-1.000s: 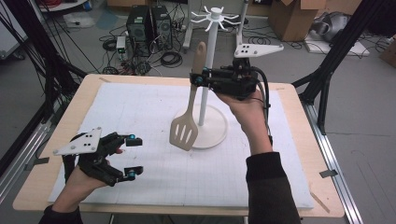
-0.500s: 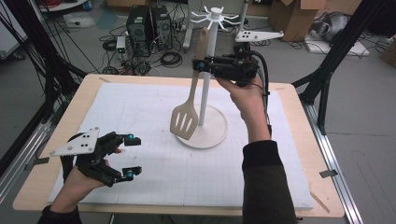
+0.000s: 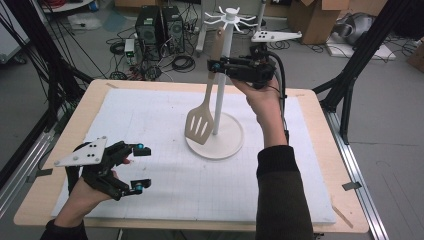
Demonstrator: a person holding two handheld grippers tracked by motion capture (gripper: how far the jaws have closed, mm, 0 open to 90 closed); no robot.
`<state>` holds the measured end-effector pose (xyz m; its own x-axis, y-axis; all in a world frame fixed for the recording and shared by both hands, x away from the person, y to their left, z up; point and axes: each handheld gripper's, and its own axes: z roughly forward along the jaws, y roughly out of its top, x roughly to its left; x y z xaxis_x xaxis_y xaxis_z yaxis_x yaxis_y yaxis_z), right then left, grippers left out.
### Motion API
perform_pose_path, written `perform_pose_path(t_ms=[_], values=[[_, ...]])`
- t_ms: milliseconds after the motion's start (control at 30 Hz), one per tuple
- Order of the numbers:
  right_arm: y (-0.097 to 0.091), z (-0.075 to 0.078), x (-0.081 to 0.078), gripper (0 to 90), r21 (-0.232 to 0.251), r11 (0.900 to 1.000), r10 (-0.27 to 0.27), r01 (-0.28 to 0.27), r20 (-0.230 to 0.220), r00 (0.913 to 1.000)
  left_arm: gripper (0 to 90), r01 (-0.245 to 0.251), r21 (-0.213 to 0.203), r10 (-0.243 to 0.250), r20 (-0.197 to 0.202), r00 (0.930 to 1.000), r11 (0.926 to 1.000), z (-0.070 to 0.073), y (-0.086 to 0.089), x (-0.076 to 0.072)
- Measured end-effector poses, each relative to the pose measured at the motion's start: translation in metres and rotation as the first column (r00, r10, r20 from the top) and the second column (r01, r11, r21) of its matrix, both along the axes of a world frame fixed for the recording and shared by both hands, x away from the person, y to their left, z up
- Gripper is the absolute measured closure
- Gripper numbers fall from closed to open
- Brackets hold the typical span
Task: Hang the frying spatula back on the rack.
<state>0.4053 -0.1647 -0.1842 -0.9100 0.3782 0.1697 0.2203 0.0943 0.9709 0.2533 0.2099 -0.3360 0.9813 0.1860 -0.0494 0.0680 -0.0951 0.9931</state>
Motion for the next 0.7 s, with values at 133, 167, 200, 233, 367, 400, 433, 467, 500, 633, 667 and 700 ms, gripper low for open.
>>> perform_pose_path(t_ms=[133,167,200,233,367,400,433,467,500,633,667,700], values=[[0.000,-0.001,0.002,74.8,-0.003,0.9999,-0.016,0.016,0.009,0.9998,17.6,0.003,0.000,-0.003,0.002,1.0000,1.0000,0.000,0.000,0.000],[0.000,-0.001,0.003,74.8,-0.005,0.9998,-0.021,0.021,0.014,0.9997,17.6,0.005,-0.003,-0.005,0.004,1.0000,1.0000,0.000,0.001,0.001],[-0.001,-0.002,0.004,74.8,-0.006,0.9997,-0.025,0.025,0.014,0.9996,17.6,0.002,-0.003,-0.002,0.002,1.0000,1.0000,0.000,0.001,0.001],[-0.001,-0.002,0.004,74.8,-0.006,0.9997,-0.025,0.025,0.014,0.9996,17.6,0.002,-0.003,-0.002,0.002,1.0000,1.0000,0.000,0.001,0.001],[0.000,-0.003,0.005,74.6,-0.024,0.9990,-0.037,0.037,0.026,0.9990,17.4,0.011,-0.007,-0.011,-0.002,0.9999,0.9999,-0.002,0.001,0.002],[0.000,-0.003,0.005,74.5,-0.026,0.9990,-0.037,0.038,0.026,0.9990,17.3,0.009,-0.007,-0.009,-0.002,1.0000,0.9999,-0.002,0.002,0.002],[0.000,-0.003,0.005,74.3,-0.024,0.9988,-0.043,0.044,0.027,0.9987,17.3,0.009,-0.007,-0.009,-0.002,1.0000,0.9999,-0.002,0.002,0.002],[0.000,-0.004,0.005,73.9,-0.022,0.9987,-0.046,0.046,0.029,0.9985,17.3,0.007,-0.006,-0.007,-0.002,1.0000,1.0000,-0.002,0.002,0.002],[0.000,-0.004,0.004,73.2,-0.020,0.9987,-0.047,0.048,0.031,0.9984,17.3,0.007,-0.006,-0.007,-0.002,1.0000,1.0000,-0.002,0.002,0.002],[-0.003,-0.008,0.004,59.5,0.007,0.9968,-0.080,0.080,0.016,0.9967,17.3,0.006,-0.006,-0.006,-0.005,1.0000,1.0000,-0.002,0.001,0.002],[-0.004,-0.010,0.004,56.8,0.002,0.9967,-0.081,0.081,0.017,0.9965,17.3,0.007,-0.002,-0.007,-0.004,1.0000,1.0000,-0.002,0.001,0.002],[-0.005,-0.011,0.003,53.2,-0.002,0.9958,-0.091,0.091,0.017,0.9957,17.3,0.009,-0.001,-0.009,-0.004,1.0000,1.0000,-0.002,0.002,0.002]])
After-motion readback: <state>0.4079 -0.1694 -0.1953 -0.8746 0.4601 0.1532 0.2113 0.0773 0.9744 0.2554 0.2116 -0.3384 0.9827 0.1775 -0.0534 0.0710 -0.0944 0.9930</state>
